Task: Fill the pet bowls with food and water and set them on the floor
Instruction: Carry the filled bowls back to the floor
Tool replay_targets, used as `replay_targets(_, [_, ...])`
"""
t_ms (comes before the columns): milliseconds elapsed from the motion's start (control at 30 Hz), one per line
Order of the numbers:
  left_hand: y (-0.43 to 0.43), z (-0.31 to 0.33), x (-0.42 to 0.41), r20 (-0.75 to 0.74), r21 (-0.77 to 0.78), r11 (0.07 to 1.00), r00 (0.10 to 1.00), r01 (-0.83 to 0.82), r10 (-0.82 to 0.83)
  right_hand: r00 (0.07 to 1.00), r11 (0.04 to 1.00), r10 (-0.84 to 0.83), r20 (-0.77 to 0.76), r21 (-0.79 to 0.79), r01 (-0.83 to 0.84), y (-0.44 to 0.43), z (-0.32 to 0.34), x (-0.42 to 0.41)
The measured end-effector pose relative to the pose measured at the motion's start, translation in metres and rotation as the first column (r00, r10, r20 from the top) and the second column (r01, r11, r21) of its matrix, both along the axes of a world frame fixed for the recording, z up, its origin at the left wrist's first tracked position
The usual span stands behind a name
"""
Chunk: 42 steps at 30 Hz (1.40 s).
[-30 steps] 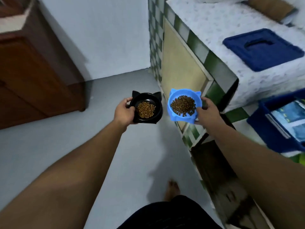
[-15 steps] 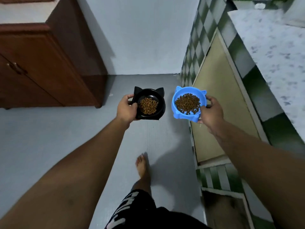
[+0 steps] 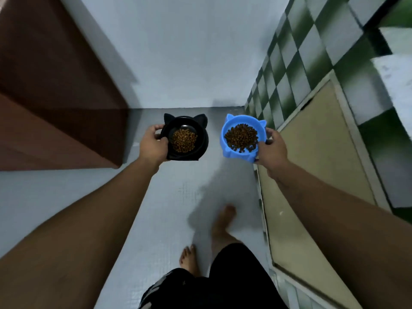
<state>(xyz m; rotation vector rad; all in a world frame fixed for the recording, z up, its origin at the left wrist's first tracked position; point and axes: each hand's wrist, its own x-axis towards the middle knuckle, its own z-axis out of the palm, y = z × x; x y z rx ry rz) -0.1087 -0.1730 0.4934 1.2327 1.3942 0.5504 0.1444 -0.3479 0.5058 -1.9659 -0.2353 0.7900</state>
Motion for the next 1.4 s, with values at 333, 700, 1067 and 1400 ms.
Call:
replay_targets(333, [0.144, -0.108, 0.109, -0.066, -0.07, 0.994, 0.995, -0.085, 0.081, 0.994, 0.988, 0.112, 0.001, -0.107, -0.111, 0.177, -0.118, 0.12])
replay_targets(700, [0.284, -0.378, 0.199, -0.162, -0.089, 0.993, 0.985, -0.08, 0.065, 0.998, 0.986, 0.047, -0.03, -0.161, -0.051, 0.318, -0.376, 0.204])
replay_targets(1067, [0.393, -0.606, 0.256, -0.243, -0.027, 0.998, 0.969, -0.055, 0.047, 0.997, 0.975, 0.081, -0.01, -0.206, -0.081, 0.425, -0.611, 0.254])
replay_targets(1400, [0.429, -0.669, 0.273, -0.274, 0.098, 0.994, 0.959, -0.047, 0.073, 0.971, 0.962, 0.139, 0.194, -0.26, -0.086, 0.462, -0.676, 0.267])
